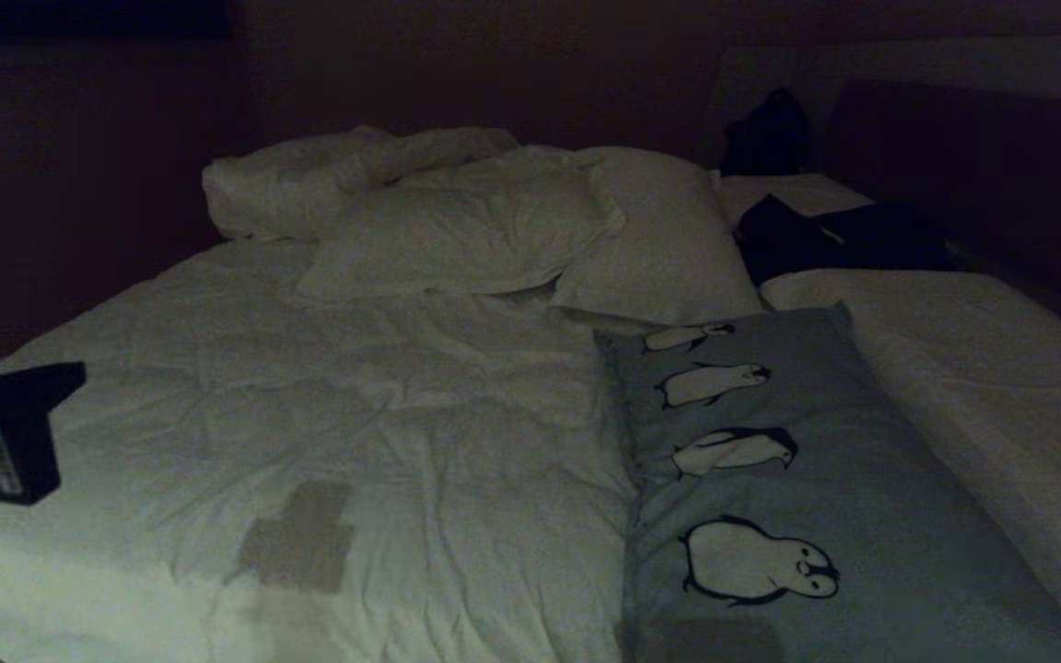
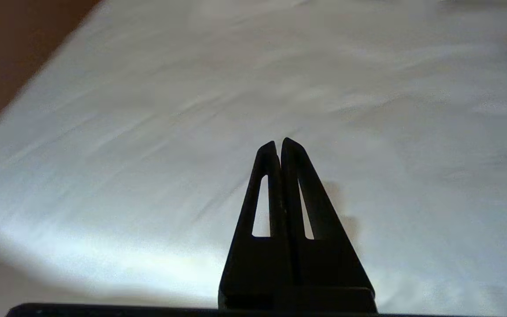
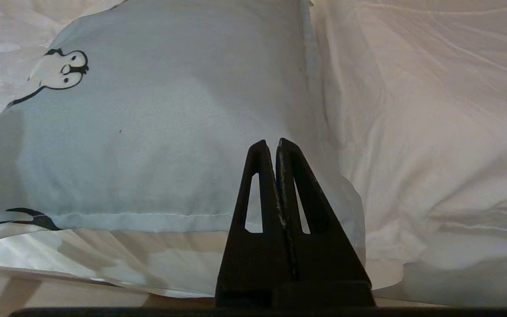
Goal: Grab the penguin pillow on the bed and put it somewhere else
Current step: Place the pillow at the bedside
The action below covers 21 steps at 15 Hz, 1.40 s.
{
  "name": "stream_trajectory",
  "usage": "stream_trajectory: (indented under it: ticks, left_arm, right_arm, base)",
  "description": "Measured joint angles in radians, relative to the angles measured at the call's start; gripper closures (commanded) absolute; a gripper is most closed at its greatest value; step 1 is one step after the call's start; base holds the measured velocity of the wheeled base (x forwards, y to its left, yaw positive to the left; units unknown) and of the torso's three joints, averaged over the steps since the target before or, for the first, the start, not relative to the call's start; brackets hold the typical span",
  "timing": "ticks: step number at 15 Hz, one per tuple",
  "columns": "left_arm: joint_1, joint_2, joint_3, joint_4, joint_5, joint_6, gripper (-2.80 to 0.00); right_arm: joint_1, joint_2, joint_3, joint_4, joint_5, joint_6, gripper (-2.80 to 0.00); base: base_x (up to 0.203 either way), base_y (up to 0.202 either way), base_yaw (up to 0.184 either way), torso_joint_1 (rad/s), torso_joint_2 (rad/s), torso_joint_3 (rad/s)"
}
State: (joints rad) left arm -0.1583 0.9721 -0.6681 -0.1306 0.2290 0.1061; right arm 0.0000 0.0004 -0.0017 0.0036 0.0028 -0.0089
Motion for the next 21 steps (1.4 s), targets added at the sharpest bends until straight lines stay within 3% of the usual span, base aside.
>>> stream_trajectory:
  ticks: [5,8,12,16,18,21]
  left_arm:
    - [0.003,-0.178,0.082,0.036,0.285,-0.005,0.0]
    - [0.036,-0.284,0.111,0.07,0.389,-0.005,0.0]
    - [0.158,-0.435,0.175,0.092,0.393,0.036,0.0]
    - [0.212,-0.543,0.228,0.094,0.388,0.049,0.0]
    - [0.223,-0.603,0.272,0.092,0.348,0.054,0.0]
    - [0.226,-0.663,0.311,0.076,0.235,0.046,0.0]
  right_arm:
    - [0.0,0.0,0.0,0.0,0.0,0.0,0.0]
    - [0.0,0.0,0.0,0.0,0.0,0.0,0.0]
    - [0.0,0.0,0.0,0.0,0.0,0.0,0.0]
    - [0.0,0.0,0.0,0.001,0.0,0.0,0.0]
    - [0.0,0.0,0.0,0.0,0.0,0.0,0.0]
    - [0.0,0.0,0.0,0.0,0.0,0.0,0.0]
  base:
    - [0.0,0.0,0.0,0.0,0.0,0.0]
    - [0.0,0.0,0.0,0.0,0.0,0.0]
    - [0.0,0.0,0.0,0.0,0.0,0.0]
    - [0.0,0.0,0.0,0.0,0.0,0.0]
    - [0.0,0.0,0.0,0.0,0.0,0.0]
    - [0.0,0.0,0.0,0.0,0.0,0.0]
